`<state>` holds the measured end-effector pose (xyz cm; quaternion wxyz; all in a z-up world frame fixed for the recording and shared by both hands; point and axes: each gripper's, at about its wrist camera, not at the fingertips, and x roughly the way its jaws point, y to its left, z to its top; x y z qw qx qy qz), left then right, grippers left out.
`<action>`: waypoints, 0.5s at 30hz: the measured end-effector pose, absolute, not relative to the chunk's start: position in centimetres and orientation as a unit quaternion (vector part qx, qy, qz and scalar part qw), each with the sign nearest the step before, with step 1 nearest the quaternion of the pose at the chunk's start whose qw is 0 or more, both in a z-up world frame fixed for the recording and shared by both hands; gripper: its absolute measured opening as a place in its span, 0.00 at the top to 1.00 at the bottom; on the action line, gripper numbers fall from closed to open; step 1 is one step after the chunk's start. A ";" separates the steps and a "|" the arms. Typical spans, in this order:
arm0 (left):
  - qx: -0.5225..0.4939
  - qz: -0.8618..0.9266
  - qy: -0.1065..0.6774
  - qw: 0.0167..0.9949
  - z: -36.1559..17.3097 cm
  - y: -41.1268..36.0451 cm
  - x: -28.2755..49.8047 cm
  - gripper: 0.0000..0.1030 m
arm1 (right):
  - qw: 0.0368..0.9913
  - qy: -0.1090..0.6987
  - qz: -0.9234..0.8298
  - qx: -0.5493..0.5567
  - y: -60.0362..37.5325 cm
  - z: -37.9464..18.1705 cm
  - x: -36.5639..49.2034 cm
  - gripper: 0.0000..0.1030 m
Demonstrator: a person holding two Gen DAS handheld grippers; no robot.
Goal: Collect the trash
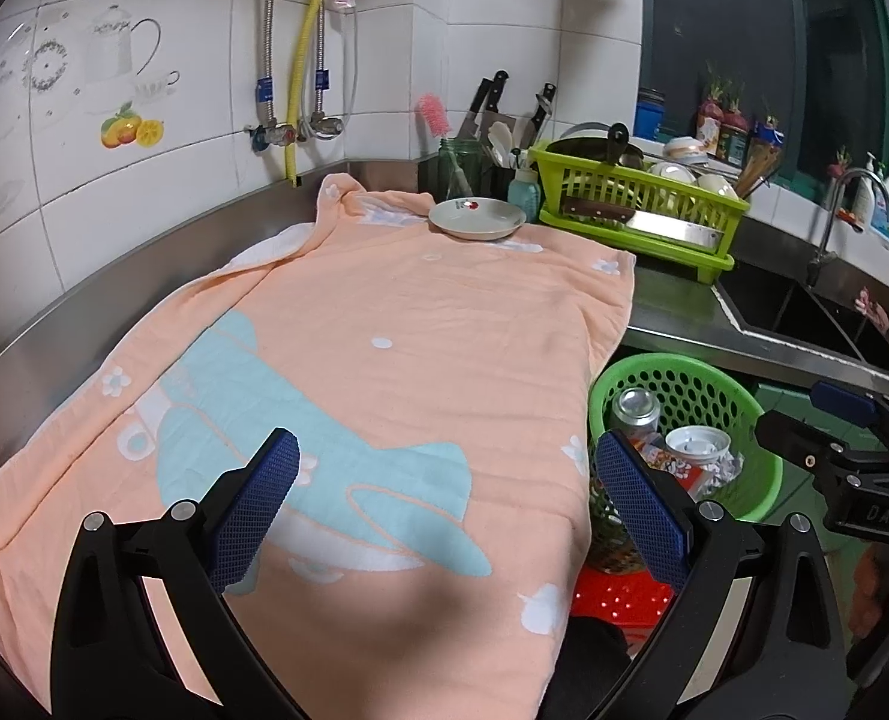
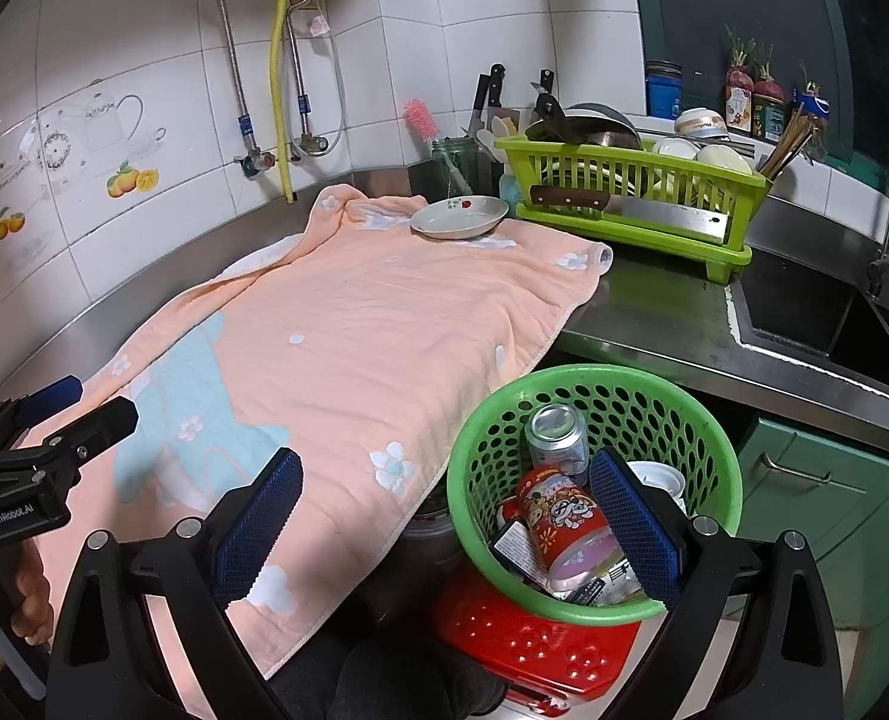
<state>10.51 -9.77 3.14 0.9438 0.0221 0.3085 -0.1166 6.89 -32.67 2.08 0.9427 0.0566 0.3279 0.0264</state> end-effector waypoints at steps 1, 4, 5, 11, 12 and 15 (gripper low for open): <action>0.021 -0.115 0.308 0.944 3.2 -9.7 10.6 0.05 | 0.943 0.328 0.026 0.057 -32.7 2.1 6.9 0.09; 0.027 -0.115 0.304 0.945 3.2 -9.9 10.5 0.05 | 0.943 0.328 0.026 0.057 -32.7 2.0 6.9 0.09; 0.030 -0.115 0.302 0.946 3.2 -10.0 10.4 0.05 | 0.942 0.329 0.026 0.058 -32.6 2.0 7.0 0.09; 0.043 -0.121 0.294 0.947 3.4 -10.5 10.1 0.05 | 0.942 0.329 0.027 0.060 -32.7 1.9 6.8 0.09; 0.044 -0.121 0.293 0.947 3.5 -10.5 10.0 0.05 | 0.942 0.329 0.027 0.060 -32.7 1.9 6.8 0.09; 0.040 -0.123 0.293 0.947 3.5 -10.4 10.0 0.05 | 0.942 0.329 0.026 0.060 -32.7 1.9 6.8 0.09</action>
